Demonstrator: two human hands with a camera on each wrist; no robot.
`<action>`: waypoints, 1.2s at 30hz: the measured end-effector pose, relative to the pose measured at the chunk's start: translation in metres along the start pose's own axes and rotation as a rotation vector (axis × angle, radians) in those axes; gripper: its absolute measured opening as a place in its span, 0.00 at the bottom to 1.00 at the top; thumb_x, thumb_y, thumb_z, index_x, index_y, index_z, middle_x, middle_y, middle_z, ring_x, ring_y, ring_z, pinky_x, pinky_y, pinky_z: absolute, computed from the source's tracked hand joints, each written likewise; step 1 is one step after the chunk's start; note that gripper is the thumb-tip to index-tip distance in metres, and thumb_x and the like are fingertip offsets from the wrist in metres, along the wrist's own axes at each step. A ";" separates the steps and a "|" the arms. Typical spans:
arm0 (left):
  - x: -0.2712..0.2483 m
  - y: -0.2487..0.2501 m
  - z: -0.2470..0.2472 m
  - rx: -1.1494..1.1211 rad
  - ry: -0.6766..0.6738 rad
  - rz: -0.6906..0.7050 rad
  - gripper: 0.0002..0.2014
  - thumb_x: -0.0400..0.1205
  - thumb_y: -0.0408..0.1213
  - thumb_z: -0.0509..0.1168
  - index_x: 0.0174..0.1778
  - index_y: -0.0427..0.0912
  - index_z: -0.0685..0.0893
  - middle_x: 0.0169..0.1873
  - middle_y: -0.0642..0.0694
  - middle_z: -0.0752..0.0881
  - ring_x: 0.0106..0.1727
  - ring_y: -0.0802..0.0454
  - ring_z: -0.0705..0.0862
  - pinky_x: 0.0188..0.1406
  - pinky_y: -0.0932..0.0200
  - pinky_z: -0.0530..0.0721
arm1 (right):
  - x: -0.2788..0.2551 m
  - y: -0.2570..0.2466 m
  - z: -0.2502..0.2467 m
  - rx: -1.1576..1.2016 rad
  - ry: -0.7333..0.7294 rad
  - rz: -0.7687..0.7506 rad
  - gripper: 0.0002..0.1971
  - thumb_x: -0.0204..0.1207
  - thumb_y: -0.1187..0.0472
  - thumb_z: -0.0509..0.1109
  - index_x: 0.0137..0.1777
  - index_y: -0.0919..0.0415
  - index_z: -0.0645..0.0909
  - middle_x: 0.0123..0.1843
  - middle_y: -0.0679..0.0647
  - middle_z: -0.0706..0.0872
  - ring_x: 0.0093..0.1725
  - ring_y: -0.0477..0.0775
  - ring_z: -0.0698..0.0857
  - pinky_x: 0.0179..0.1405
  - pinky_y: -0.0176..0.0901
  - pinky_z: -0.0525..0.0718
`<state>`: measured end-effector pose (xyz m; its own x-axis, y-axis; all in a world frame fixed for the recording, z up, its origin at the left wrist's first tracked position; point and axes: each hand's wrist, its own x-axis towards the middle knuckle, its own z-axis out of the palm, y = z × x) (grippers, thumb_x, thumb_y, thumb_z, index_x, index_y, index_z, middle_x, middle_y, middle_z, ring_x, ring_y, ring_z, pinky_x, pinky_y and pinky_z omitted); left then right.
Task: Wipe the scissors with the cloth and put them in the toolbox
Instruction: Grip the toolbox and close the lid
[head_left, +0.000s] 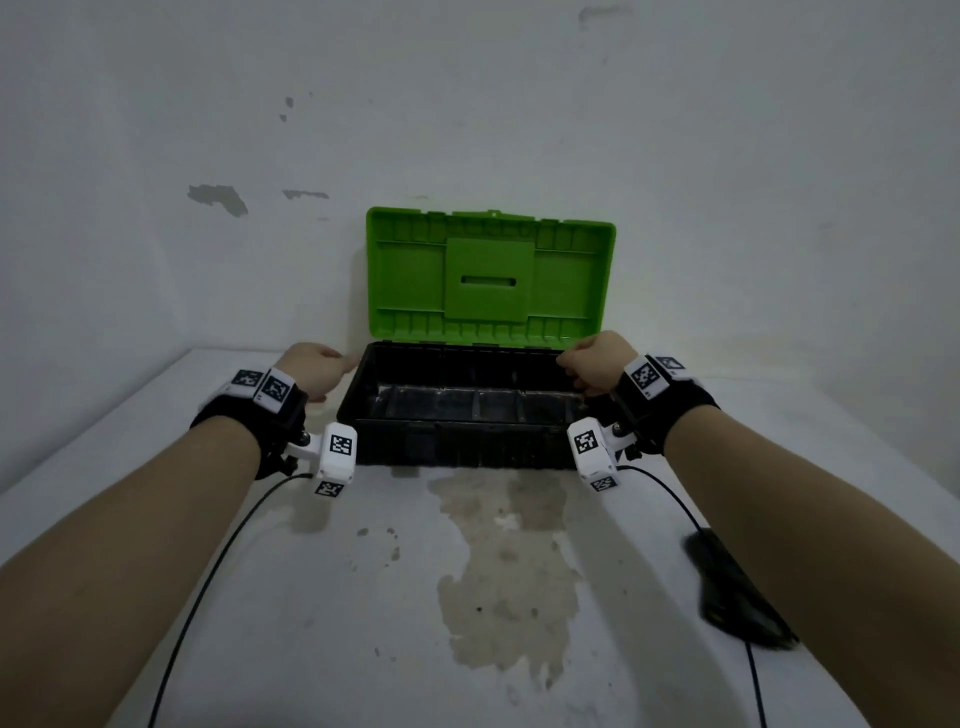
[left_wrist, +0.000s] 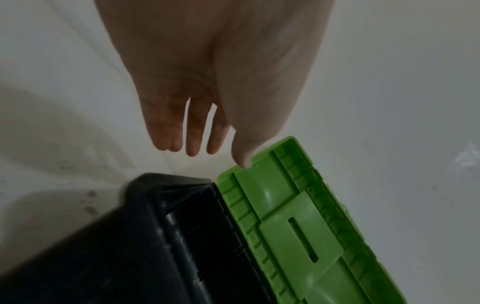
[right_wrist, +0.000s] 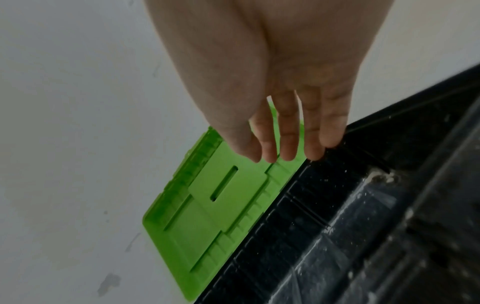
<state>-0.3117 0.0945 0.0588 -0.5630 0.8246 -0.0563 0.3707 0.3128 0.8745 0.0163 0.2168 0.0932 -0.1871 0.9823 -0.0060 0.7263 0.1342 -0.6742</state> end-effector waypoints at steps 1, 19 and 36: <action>0.005 0.007 0.002 0.003 0.009 0.021 0.25 0.85 0.48 0.68 0.71 0.32 0.81 0.62 0.37 0.83 0.57 0.41 0.81 0.60 0.48 0.84 | 0.006 0.003 -0.004 0.016 0.033 0.001 0.12 0.74 0.53 0.73 0.47 0.62 0.89 0.44 0.59 0.91 0.45 0.62 0.90 0.48 0.60 0.90; 0.133 0.068 0.029 -0.257 0.026 0.171 0.50 0.70 0.82 0.51 0.83 0.54 0.68 0.81 0.49 0.73 0.79 0.44 0.73 0.80 0.38 0.69 | 0.113 -0.010 -0.012 0.439 0.355 0.045 0.37 0.82 0.34 0.50 0.83 0.58 0.59 0.82 0.60 0.67 0.78 0.64 0.70 0.76 0.59 0.68; 0.017 0.041 -0.001 -0.376 0.058 0.110 0.31 0.89 0.62 0.47 0.70 0.42 0.80 0.61 0.45 0.83 0.59 0.45 0.82 0.68 0.50 0.78 | 0.011 0.028 -0.054 0.648 0.054 0.089 0.38 0.80 0.29 0.45 0.79 0.55 0.69 0.75 0.55 0.76 0.75 0.57 0.73 0.73 0.65 0.70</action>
<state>-0.3069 0.1212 0.0939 -0.5797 0.8122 0.0653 0.1405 0.0207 0.9899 0.0700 0.2382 0.1141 -0.0992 0.9934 -0.0570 0.1887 -0.0374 -0.9813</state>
